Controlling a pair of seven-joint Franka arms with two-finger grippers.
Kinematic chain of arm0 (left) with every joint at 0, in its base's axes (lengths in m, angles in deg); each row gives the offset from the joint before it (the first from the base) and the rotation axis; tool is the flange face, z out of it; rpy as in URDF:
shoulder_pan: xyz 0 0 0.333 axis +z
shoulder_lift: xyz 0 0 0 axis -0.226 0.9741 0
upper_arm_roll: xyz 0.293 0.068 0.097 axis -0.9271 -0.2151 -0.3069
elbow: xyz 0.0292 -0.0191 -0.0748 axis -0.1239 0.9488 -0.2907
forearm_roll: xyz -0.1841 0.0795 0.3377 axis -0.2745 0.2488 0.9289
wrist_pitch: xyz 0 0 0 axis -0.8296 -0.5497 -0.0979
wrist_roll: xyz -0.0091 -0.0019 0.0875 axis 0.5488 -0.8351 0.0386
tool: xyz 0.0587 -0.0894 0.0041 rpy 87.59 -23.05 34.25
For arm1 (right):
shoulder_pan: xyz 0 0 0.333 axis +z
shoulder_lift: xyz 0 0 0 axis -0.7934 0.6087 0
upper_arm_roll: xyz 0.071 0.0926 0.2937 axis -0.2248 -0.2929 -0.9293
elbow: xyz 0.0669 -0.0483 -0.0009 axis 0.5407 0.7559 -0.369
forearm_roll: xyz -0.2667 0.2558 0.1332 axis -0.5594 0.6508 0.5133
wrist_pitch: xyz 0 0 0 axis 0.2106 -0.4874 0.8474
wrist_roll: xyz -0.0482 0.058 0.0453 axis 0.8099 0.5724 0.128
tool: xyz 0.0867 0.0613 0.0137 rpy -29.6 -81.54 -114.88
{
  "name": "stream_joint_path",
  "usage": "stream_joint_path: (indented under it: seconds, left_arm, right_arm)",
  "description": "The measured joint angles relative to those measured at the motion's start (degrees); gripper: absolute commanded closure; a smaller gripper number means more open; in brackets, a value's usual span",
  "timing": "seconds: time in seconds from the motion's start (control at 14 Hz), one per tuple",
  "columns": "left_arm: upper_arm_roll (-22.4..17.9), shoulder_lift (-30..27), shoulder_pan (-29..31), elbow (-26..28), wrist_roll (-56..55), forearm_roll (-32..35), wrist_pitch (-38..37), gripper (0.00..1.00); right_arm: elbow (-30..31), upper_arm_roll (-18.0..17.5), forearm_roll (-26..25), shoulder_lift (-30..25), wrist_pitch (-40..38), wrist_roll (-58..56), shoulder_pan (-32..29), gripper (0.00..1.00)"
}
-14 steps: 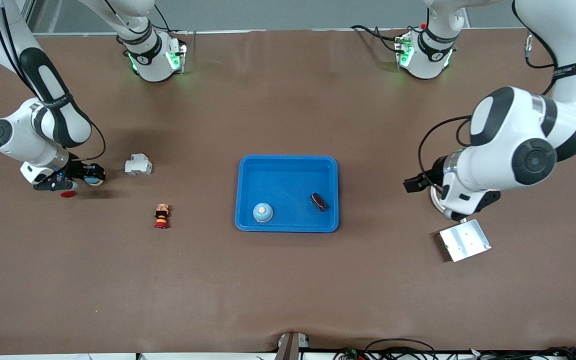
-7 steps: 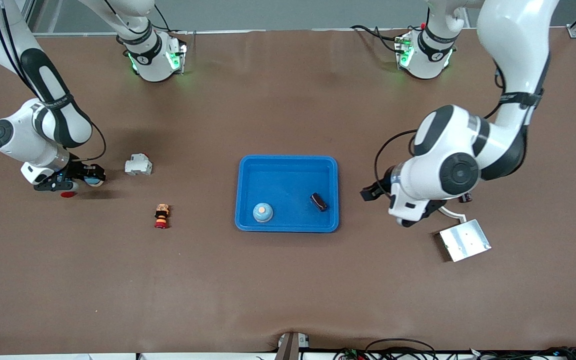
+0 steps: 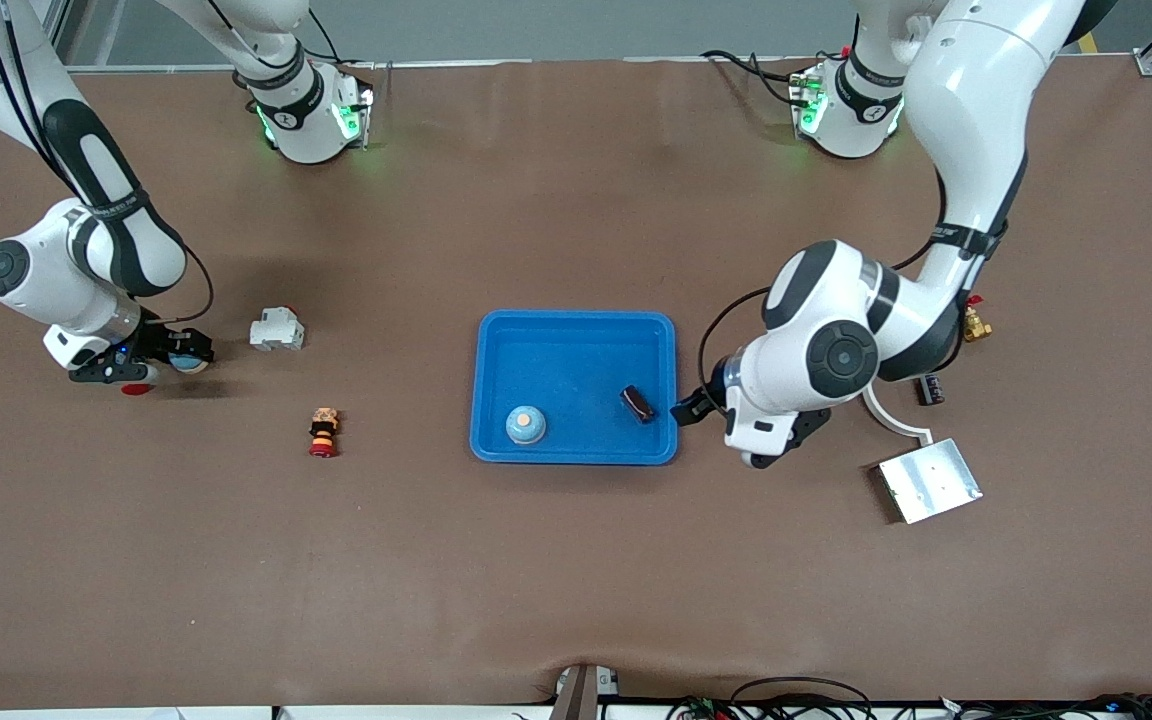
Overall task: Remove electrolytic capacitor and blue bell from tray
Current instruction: 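Place the bell by the red button while the left gripper reaches the tray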
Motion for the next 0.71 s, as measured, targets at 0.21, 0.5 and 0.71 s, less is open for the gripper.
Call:
stream_joint_path:
  seconds: [0.21, 0.5, 0.71]
  left_arm:
    - [0.0, 2.1, -1.9, -0.1, -4.3, 0.0, 5.3, 0.00]
    - [-0.1, 5.0, -4.2, -0.1, -6.6, 0.0, 10.2, 0.00]
    - [-0.2, 6.9, -5.3, -0.2, -7.1, 0.0, 12.3, 0.00]
  right_arm:
    - [-0.3, -0.1, 0.0, 0.1, -0.4, 0.0, 0.0, 0.00]
    - [-2.9, -0.7, 0.0, -1.6, -6.6, 0.0, 0.0, 0.00]
    - [-5.6, -1.0, 0.0, -3.3, -12.3, 0.0, 0.2, 0.00]
